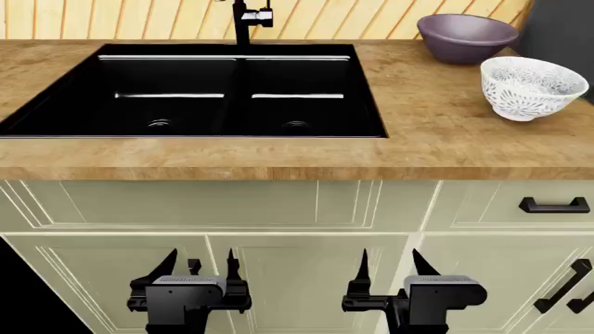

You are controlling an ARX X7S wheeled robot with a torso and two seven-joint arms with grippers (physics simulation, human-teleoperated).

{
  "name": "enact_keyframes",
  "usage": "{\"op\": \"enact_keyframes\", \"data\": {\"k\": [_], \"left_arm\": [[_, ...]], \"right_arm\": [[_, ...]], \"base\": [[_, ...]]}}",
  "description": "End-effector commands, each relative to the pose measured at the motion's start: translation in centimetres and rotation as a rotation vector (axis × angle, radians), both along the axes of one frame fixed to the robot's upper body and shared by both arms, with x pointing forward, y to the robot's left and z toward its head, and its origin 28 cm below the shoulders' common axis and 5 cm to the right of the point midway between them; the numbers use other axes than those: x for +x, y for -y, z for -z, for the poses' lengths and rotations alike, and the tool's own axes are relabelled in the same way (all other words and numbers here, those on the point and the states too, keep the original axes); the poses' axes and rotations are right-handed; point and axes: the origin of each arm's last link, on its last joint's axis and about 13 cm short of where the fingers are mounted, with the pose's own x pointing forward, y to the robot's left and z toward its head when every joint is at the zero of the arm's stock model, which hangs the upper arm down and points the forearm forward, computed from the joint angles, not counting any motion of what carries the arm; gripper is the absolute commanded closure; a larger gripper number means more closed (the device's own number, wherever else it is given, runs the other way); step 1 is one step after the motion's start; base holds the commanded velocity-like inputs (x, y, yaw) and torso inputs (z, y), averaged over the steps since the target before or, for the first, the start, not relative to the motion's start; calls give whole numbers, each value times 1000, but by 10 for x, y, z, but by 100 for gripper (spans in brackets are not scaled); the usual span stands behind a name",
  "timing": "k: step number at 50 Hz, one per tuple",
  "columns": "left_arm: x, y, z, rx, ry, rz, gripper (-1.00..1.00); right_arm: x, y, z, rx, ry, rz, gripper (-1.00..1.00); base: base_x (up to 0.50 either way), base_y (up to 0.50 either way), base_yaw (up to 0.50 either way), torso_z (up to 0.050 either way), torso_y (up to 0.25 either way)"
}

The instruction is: Stack the bowls in the sink.

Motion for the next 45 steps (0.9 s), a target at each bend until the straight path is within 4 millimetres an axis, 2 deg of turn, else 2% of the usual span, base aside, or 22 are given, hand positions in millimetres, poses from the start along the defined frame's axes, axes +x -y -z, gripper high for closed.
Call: {"op": "enact_keyframes", "data": {"k": [1,18,45], "left_arm": [[0,0,0,-3,0,-1,-100],[0,0,0,-11,1,6,-100],[2,-1,0,-22,0,-2,-100]], "right_arm": [[0,-1,0,-5,2,-4,-100],[0,-2,-1,15,21,-25,-100],[-1,-1,-2,63,9,-34,-100]], "base": [[0,0,0,0,0],[0,-9,0,0,0],[0,-500,0,0,0]]}}
